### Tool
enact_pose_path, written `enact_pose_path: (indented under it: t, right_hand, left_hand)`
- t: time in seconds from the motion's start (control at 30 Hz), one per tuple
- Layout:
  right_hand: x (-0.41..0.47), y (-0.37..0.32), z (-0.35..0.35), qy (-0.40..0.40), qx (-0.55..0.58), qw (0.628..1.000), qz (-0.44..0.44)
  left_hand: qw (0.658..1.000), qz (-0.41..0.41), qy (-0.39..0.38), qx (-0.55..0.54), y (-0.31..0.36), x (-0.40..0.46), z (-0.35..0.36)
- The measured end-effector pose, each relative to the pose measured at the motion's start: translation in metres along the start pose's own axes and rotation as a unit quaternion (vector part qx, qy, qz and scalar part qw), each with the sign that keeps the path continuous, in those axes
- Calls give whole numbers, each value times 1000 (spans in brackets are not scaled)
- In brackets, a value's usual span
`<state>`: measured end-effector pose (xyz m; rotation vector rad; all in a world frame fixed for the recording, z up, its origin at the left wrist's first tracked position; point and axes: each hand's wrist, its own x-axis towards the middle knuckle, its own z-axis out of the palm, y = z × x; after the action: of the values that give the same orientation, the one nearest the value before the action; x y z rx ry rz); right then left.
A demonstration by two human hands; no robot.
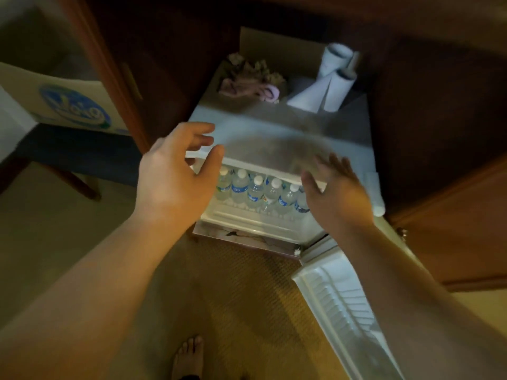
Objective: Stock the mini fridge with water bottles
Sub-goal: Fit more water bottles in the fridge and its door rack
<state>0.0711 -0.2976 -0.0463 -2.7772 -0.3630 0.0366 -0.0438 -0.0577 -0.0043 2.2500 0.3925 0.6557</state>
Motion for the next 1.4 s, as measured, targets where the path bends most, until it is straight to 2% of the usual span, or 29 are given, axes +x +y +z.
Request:
enact_pose_path:
  t: [0.17,0.33,0.43,0.57,0.7,0.83,0.97,1.07,1.2,1.3,1.4]
  right_hand:
    - [-78,-48,-79,141,105,981,-87]
    - [-116,-80,-202,263,112,949,-131]
    - [-119,-84,-271,297,104,940,-133]
    - [-106,-83,-337,277,104,951,-92]
    - [-78,-86,-372,247,71,964,-68]
    - [-36,-91,-377,204,15,978,-49]
    - [11,-99,-354,131,-11,989,60]
    - [41,-104,-333,111,21,985,130]
    - [74,-108,-311,138,43,971,190]
    - [91,-108,-303,125,74,960,239]
    - [99,-108,-295,132,83,955,253]
  left_hand:
    - [999,9,16,-27,73,0,-61]
    - [996,77,30,-37,152,4,-125]
    - [993,96,28,-56,196,24,-158]
    - [993,107,-4,-56,245,58,-183]
    - [990,120,-54,-56,281,89,-189]
    - [980,149,-127,-38,301,132,-176]
    - [957,224,-184,24,303,192,-128]
    - [929,268,-240,87,308,235,-84]
    - [863,345,-332,163,310,282,-25]
    - [820,398,-350,214,302,300,5]
    - [807,436,-335,216,293,307,21]
